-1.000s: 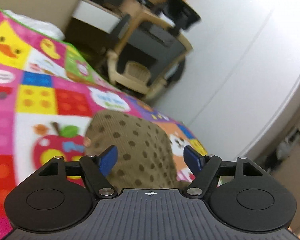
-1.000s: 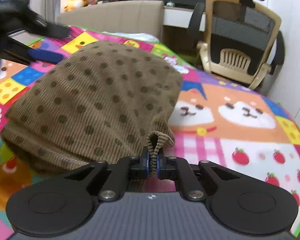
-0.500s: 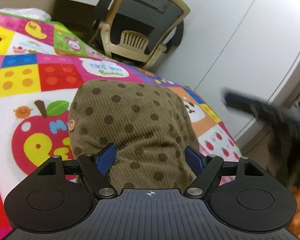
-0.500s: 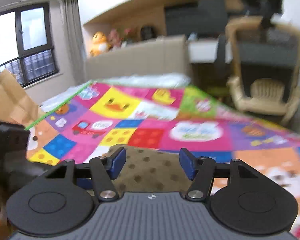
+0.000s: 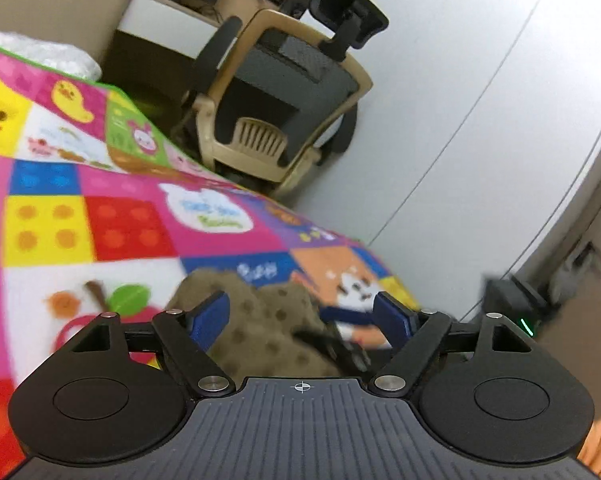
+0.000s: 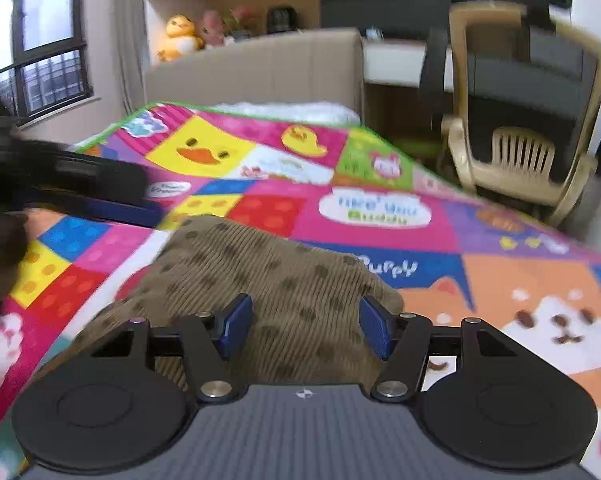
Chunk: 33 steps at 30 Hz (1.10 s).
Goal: Fold clothes
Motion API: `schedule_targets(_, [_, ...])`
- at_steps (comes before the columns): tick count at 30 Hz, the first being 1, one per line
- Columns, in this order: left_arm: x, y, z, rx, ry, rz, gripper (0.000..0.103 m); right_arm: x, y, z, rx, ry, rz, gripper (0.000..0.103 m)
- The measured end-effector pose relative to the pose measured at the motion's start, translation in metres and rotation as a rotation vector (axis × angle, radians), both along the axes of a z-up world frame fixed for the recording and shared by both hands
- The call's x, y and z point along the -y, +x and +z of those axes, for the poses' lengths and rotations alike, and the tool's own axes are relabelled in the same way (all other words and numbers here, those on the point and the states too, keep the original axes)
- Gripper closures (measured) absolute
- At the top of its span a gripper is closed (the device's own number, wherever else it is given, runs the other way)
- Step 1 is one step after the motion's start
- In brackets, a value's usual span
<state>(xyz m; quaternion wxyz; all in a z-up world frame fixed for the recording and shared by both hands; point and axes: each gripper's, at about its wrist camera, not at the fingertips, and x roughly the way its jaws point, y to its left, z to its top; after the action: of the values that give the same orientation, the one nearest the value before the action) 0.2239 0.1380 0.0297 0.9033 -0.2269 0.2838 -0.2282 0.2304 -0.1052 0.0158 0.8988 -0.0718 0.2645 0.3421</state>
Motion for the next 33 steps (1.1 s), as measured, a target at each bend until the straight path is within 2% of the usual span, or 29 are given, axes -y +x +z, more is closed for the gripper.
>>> schedule_targets(2, [0.009, 0.020, -0.011, -0.055, 0.003, -0.028, 0.023, 0.005, -0.020, -0.001, -0.028, 0.017, 0.061, 0.043])
schedule_targets(5, [0.017, 0.039, -0.032, -0.112, 0.026, -0.045, 0.024, 0.001, -0.040, -0.026, -0.140, -0.010, 0.124, 0.043])
schedule_targets(6, [0.016, 0.042, -0.036, -0.107, 0.025, -0.046, 0.025, -0.003, -0.046, -0.035, -0.144, -0.036, 0.125, 0.041])
schedule_targets(10, [0.013, 0.043, -0.040, -0.104, 0.000, -0.037, 0.027, -0.008, -0.059, -0.040, -0.095, -0.068, 0.120, 0.039])
schedule_targets(12, [0.015, 0.030, -0.032, -0.078, 0.040, -0.010, 0.029, -0.009, -0.063, -0.041, -0.078, -0.080, 0.119, 0.039])
schedule_targets(14, [0.018, 0.011, -0.023, -0.043, 0.087, 0.020, 0.020, -0.008, -0.065, -0.044, -0.071, -0.087, 0.124, 0.037])
schedule_targets(16, [0.020, -0.012, -0.018, -0.005, 0.137, 0.051, 0.019, -0.006, -0.068, -0.045, -0.067, -0.088, 0.121, 0.036])
schedule_targets(18, [0.021, -0.031, -0.022, -0.015, 0.202, 0.084, 0.018, -0.004, -0.071, -0.047, -0.068, -0.087, 0.115, 0.035])
schedule_targets(22, [0.025, -0.058, -0.040, -0.067, 0.341, 0.136, 0.017, -0.001, -0.072, -0.037, -0.079, -0.067, 0.120, 0.032])
schedule_targets(23, [0.024, -0.061, -0.045, -0.081, 0.352, 0.135, 0.016, 0.001, -0.072, -0.033, -0.081, -0.055, 0.123, 0.029])
schedule_targets(25, [0.020, -0.062, -0.052, -0.106, 0.340, 0.137, 0.013, 0.007, -0.066, -0.022, -0.071, -0.008, 0.099, 0.026])
schedule_targets(28, [0.013, -0.063, -0.058, -0.124, 0.325, 0.143, 0.011, 0.015, -0.052, -0.006, -0.051, 0.056, 0.050, 0.025])
schedule_targets(31, [0.013, -0.067, -0.059, -0.116, 0.334, 0.142, 0.011, 0.013, -0.031, 0.005, -0.019, 0.084, -0.016, 0.025])
schedule_targets(33, [0.016, -0.068, -0.060, -0.108, 0.346, 0.141, 0.010, 0.001, -0.019, 0.008, -0.010, 0.085, -0.015, 0.026])
